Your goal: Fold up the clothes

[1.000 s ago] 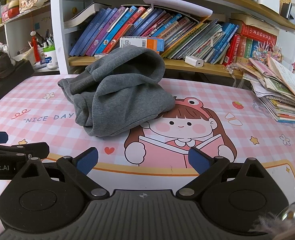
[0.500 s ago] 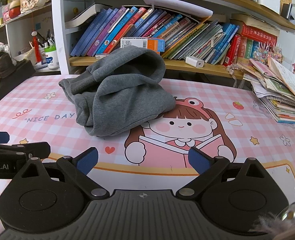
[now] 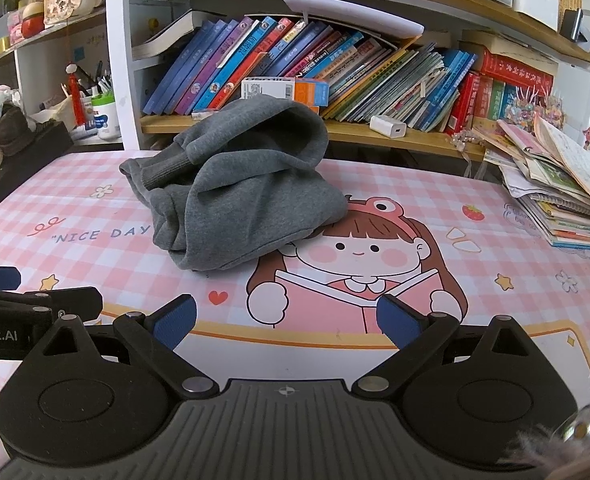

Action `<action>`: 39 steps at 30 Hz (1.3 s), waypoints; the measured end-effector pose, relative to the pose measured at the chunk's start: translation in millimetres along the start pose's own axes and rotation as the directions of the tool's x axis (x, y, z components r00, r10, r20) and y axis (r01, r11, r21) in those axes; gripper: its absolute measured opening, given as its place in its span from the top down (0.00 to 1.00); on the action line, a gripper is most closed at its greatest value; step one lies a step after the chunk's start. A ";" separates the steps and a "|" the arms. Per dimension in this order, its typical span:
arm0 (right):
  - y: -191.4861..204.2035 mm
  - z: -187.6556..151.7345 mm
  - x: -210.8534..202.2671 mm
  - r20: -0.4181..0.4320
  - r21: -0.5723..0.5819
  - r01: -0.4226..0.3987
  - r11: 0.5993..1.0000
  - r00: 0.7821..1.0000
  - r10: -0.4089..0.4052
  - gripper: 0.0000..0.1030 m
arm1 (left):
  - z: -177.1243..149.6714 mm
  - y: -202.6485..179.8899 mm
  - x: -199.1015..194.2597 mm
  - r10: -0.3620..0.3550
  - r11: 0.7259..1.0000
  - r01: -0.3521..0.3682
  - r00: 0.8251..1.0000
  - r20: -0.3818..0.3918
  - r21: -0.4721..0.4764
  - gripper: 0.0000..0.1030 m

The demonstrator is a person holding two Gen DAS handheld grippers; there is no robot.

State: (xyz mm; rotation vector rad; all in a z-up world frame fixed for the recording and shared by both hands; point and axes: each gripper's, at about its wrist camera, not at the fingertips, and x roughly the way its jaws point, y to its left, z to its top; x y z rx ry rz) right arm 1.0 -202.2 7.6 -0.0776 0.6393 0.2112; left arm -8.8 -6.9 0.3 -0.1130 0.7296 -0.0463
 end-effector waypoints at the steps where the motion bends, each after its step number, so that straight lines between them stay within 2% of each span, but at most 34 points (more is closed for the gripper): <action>1: -0.3 -0.1 -0.7 0.003 0.000 0.000 1.000 1.000 0.000 0.06 | 0.0 -0.2 -0.2 0.000 1.000 0.000 1.000 0.001 -0.003 0.00; 13: -8.9 2.6 -0.2 0.012 -0.033 -0.031 0.999 0.999 0.031 0.08 | 0.4 -0.8 6.4 -0.026 0.995 0.024 0.999 -0.024 -0.092 0.00; 16: -10.2 3.4 4.0 0.006 -0.039 -0.054 0.998 0.999 0.054 0.15 | -2.0 -1.7 8.5 -0.010 0.995 0.006 0.999 -0.032 -0.101 0.00; 18: -11.9 4.5 8.4 -0.004 -0.036 -0.074 0.997 0.997 0.074 0.20 | -3.4 -2.4 9.6 0.004 0.994 -0.008 0.999 -0.040 -0.105 0.00; 23: -17.9 13.1 26.9 -0.036 -0.003 -0.142 0.990 0.989 0.142 0.43 | -7.3 -1.0 8.9 0.048 0.992 -0.055 0.997 -0.062 -0.116 0.00; 31: -17.0 37.0 58.1 -0.030 0.045 -0.247 0.968 0.968 0.248 0.46 | -16.2 7.1 -2.9 0.146 0.982 -0.154 0.986 -0.076 -0.110 0.00; 39: 4.4 69.1 75.7 -0.003 0.043 -0.318 0.947 0.948 0.318 0.48 | -24.8 14.6 -14.5 0.239 0.964 -0.248 0.967 -0.088 -0.101 0.00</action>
